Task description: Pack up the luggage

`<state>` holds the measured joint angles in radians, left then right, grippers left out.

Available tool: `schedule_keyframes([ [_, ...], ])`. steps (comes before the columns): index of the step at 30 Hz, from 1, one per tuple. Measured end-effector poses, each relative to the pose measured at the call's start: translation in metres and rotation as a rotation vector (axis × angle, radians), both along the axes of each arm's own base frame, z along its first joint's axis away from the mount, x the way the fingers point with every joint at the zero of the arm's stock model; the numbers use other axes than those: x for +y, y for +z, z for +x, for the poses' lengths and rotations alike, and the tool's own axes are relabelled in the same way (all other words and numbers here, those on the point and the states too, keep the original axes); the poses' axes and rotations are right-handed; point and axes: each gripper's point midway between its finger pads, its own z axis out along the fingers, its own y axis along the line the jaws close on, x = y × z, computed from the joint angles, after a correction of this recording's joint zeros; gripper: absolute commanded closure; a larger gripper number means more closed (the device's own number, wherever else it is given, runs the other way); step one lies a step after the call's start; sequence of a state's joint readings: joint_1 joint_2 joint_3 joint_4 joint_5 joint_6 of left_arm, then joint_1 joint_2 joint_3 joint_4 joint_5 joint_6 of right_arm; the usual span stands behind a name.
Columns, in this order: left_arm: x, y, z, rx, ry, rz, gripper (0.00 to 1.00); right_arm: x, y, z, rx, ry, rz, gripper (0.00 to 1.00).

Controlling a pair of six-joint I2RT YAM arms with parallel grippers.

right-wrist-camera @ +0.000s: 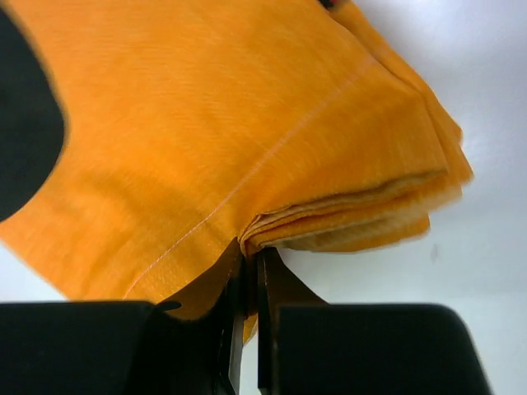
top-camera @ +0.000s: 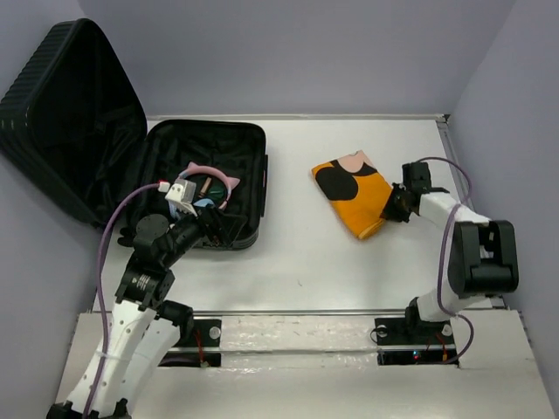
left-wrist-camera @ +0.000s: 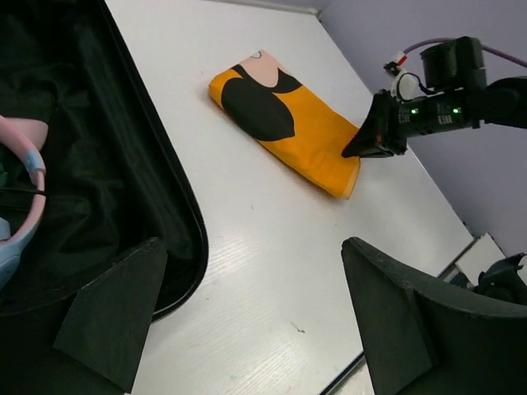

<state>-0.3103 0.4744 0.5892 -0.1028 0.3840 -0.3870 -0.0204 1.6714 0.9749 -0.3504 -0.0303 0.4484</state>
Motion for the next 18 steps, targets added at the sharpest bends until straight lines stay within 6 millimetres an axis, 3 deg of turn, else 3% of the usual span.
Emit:
schedule_keyframes([
  [1, -0.004, -0.007, 0.004, 0.031, -0.014, 0.004, 0.01, 0.008, 0.006, -0.021, -0.006, 0.025, 0.004, 0.93],
  [4, -0.015, -0.017, 0.010, 0.096, -0.048, -0.011, 0.01, 0.011, 0.019, -0.052, -0.053, 0.036, 0.004, 0.93],
  [7, -0.046, -0.020, 0.008, 0.151, -0.124, -0.016, 0.01, 0.013, 0.034, -0.079, -0.128, 0.037, 0.016, 0.93],
  [10, -0.096, -0.011, -0.001, 0.177, -0.232, 0.025, 0.01, 0.017, 0.065, -0.089, -0.252, 0.049, 0.038, 0.93],
  [13, -0.149, 0.008, 0.008, 0.167, -0.278, 0.086, 0.01, 0.019, 0.092, -0.085, -0.361, 0.062, 0.044, 0.93],
  [14, -0.158, 0.016, 0.012, 0.147, -0.282, 0.082, 0.01, 0.019, 0.094, -0.085, -0.368, 0.064, 0.044, 0.93],
  [16, -0.191, 0.008, 0.031, 0.166, -0.279, 0.155, 0.01, 0.020, 0.090, -0.083, -0.355, 0.071, 0.044, 0.93],
  [18, -0.223, -0.002, 0.065, 0.172, -0.256, 0.228, 0.01, 0.021, 0.079, -0.084, -0.314, 0.078, 0.050, 0.93],
])
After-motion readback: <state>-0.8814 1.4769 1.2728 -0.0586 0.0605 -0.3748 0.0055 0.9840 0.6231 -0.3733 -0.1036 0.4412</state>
